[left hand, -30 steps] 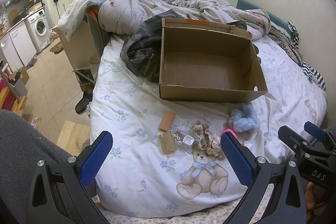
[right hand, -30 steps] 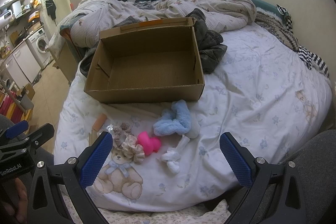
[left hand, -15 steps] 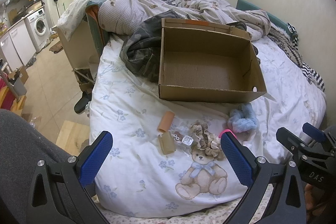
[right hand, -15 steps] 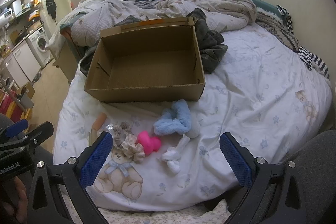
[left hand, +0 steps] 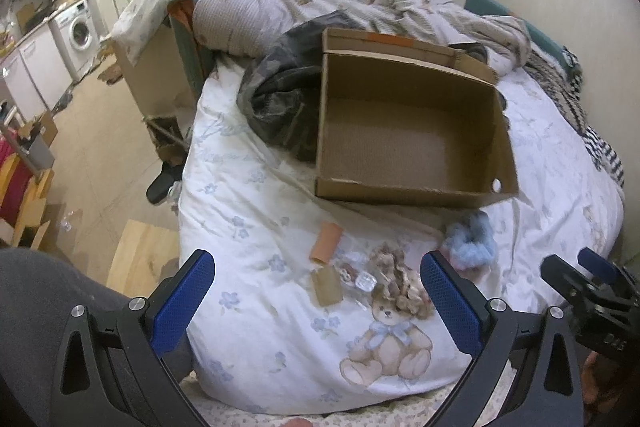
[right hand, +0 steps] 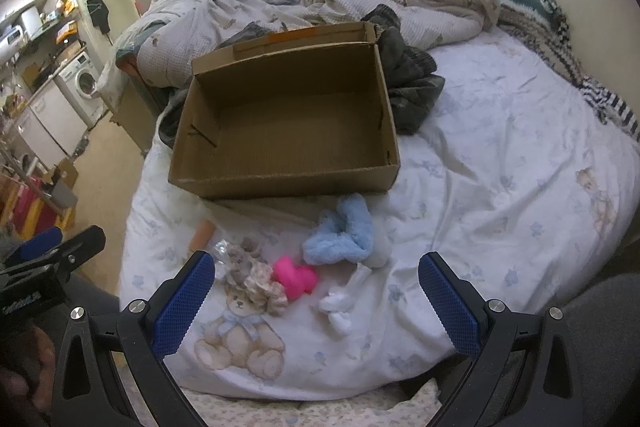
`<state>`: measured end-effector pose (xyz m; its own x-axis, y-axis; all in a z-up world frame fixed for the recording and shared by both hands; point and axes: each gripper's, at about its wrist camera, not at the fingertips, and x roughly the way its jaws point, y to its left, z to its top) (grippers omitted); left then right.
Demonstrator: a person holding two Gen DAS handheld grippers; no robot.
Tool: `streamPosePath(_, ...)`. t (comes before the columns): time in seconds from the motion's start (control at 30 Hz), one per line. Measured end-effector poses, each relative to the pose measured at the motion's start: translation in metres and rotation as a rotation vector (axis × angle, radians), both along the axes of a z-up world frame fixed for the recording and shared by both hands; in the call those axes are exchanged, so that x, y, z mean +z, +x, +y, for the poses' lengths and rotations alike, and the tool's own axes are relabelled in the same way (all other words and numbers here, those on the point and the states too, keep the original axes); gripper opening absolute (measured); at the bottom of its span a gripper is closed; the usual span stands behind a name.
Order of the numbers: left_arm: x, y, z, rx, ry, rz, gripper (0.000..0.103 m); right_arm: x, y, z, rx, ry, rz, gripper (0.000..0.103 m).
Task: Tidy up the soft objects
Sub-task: 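Grasp the tan cylinder with the left tool while the right tool grasps the blue plush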
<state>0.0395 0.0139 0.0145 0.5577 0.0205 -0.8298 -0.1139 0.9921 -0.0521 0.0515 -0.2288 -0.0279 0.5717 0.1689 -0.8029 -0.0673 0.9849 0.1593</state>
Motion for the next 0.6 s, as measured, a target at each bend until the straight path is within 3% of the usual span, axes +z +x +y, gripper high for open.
streamPosePath(0.17, -0.009, 0.038, 0.014, 0.017, 0.020, 0.094, 0.103, 0.004, 0.029, -0.008, 0.016, 0.051, 0.063, 0.103)
streamPosePath(0.33, -0.047, 0.072, 0.029, 0.038, -0.069, 0.258, 0.102, -0.005, 0.057, -0.012, 0.041, 0.052, 0.141, 0.103)
streamPosePath(0.37, -0.053, 0.075, 0.030, 0.040, -0.082, 0.276, 0.099, -0.008, 0.061, -0.013, 0.039, 0.048, 0.150, 0.103)
streamPosePath(0.5, -0.086, 0.094, 0.025, 0.023, -0.095, 0.357, 0.074, -0.022, 0.075, -0.017, 0.038, 0.037, 0.185, 0.103)
streamPosePath(0.6, -0.103, 0.106, 0.018, 0.004, -0.111, 0.411, 0.069, -0.035, 0.083, -0.019, 0.042, 0.045, 0.221, 0.103)
